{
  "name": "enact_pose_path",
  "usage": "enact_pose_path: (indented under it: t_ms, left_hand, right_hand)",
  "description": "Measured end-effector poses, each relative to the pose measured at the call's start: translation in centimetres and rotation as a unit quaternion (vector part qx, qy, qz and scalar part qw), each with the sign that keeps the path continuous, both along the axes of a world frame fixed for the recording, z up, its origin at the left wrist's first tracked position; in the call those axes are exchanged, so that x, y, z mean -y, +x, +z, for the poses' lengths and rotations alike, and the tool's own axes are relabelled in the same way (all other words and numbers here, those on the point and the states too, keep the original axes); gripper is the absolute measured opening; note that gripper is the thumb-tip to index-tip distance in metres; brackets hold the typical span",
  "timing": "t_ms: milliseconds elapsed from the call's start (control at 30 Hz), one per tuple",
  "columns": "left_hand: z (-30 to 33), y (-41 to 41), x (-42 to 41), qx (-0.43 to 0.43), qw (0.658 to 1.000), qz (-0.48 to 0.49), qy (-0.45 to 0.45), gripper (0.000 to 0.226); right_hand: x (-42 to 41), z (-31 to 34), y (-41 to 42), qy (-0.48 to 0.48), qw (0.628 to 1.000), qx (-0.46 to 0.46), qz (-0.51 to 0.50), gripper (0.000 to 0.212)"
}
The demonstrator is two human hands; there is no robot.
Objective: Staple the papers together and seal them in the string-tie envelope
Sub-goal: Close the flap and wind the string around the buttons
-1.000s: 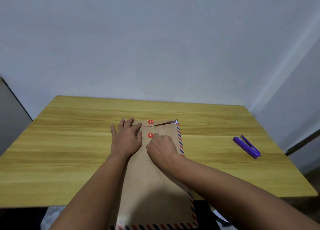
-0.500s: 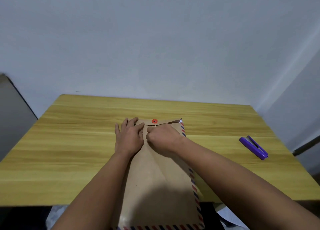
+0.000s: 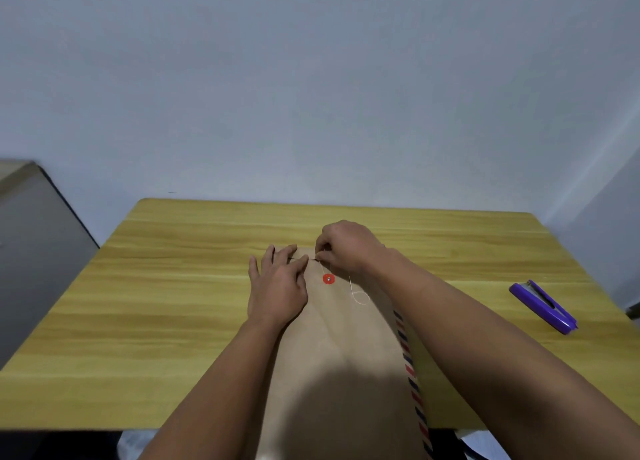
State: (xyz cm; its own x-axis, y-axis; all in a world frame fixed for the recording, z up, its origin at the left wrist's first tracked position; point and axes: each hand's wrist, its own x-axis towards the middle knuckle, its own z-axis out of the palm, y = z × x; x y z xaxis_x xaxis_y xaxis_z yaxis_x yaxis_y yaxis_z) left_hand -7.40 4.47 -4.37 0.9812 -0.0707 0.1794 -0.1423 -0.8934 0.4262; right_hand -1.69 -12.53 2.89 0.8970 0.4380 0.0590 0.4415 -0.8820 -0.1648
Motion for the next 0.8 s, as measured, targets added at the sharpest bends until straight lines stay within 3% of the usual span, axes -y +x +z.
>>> enact_pose_path:
  t_ms: [433, 800]
  left_hand:
    - [-0.2, 0.2, 0.1, 0.012, 1.0, 0.006, 0.002, 0.043]
    - [0.0, 0.1, 0.2, 0.005, 1.0, 0.01, -0.002, 0.043]
  right_hand:
    - [1.4, -0.4, 2.8, 0.092, 0.984, -0.054, -0.145, 0.008]
    - [4.4, -1.3, -2.0, -0.028, 0.997, 0.075, 0.012, 0.022]
